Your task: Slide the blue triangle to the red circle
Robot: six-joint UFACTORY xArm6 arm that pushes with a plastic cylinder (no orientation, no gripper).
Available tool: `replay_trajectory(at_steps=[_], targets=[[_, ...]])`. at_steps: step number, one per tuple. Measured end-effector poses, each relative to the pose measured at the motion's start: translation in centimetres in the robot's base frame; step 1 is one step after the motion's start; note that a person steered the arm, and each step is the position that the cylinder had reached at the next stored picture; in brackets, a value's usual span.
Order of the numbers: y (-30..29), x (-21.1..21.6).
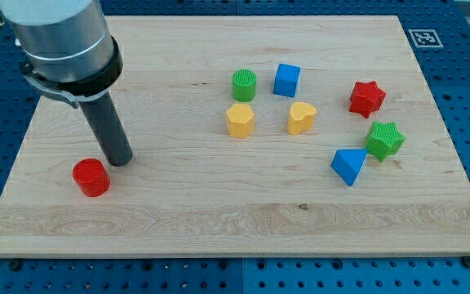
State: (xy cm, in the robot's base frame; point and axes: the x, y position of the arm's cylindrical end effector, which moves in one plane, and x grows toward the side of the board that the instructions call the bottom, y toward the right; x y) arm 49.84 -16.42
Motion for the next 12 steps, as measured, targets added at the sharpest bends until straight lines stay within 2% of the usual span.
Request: replay_trajectory(at_steps=[1, 3, 4, 6, 8, 9, 10, 11, 12], targets=[[-1.4, 0.3], [-2.3, 4.1], [1.1, 3.5], [17.9, 3.5], [28.9, 10.8], [37.2, 11.1], [39.4, 8.2], [37.4, 3.4], [37.2, 2.4]])
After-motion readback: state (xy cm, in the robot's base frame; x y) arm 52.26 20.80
